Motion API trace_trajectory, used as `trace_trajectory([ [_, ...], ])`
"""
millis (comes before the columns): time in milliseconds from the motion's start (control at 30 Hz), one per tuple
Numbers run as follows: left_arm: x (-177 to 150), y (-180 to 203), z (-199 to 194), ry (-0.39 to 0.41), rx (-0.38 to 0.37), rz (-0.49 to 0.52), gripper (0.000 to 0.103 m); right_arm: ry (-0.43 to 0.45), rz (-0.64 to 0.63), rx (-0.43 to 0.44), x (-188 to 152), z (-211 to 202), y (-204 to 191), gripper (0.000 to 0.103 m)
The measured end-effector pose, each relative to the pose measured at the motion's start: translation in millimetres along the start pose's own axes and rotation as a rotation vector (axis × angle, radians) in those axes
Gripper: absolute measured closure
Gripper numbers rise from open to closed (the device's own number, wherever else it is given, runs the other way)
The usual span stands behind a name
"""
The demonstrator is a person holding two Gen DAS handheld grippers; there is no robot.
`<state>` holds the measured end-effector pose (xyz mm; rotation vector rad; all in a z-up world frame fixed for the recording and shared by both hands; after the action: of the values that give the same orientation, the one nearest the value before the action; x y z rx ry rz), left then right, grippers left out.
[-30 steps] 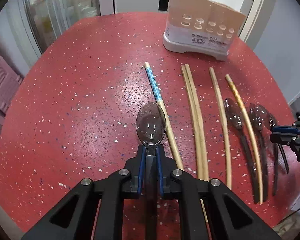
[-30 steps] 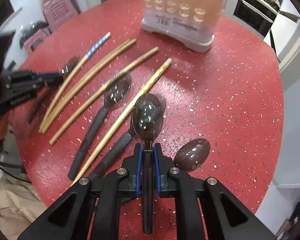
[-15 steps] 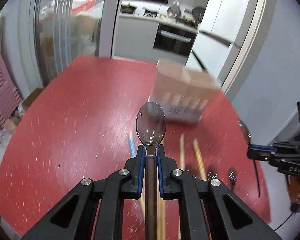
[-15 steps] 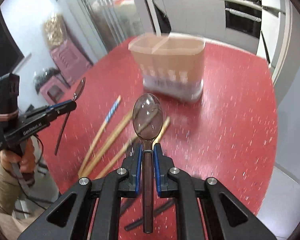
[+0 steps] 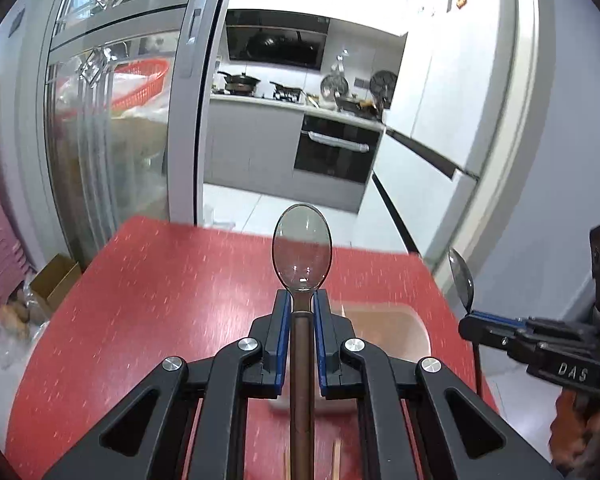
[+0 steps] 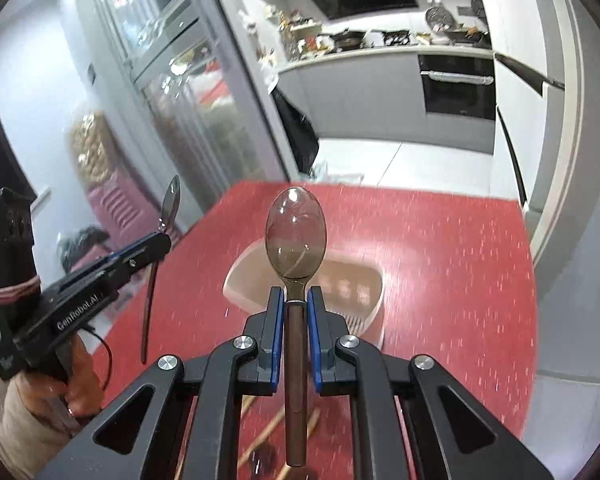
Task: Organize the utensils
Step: 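Lift both held spoons and carry them above the beige utensil holder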
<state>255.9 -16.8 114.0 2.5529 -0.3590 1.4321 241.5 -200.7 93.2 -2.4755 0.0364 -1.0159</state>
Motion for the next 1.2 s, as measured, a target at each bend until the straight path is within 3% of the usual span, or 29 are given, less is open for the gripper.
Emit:
trace_trajectory([
  [333,34,-10,65,0.117,0.042,-0.072,0.066,0.191,0.025,-0.036,57,46,7,0.091],
  [533,23,-4,90,0.158,0.096,-0.045,0.066,0.273,-0.025,-0.096,50,76,10,0.091],
  [833,-9,6,98,0.103,0.128,0.034,0.066,0.239,-0.077,-0.133,16,95,18,0.091],
  [1200,-31,9,97,0.013,0.163,0.088,0.066,0.194,-0.086,-0.142,-2,87,19,0.090],
])
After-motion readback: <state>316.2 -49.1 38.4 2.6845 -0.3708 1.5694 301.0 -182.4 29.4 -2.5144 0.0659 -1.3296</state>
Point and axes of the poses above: each gripper's, at about its wrist camera, not at the fingertips, and z roughly the way its jaws point, y to its right, x to its top, the point moved 6 cm from there along z, roughly the way its jaws point, and after that the axes turned 11 degrees about z, right-handed, at the moved point
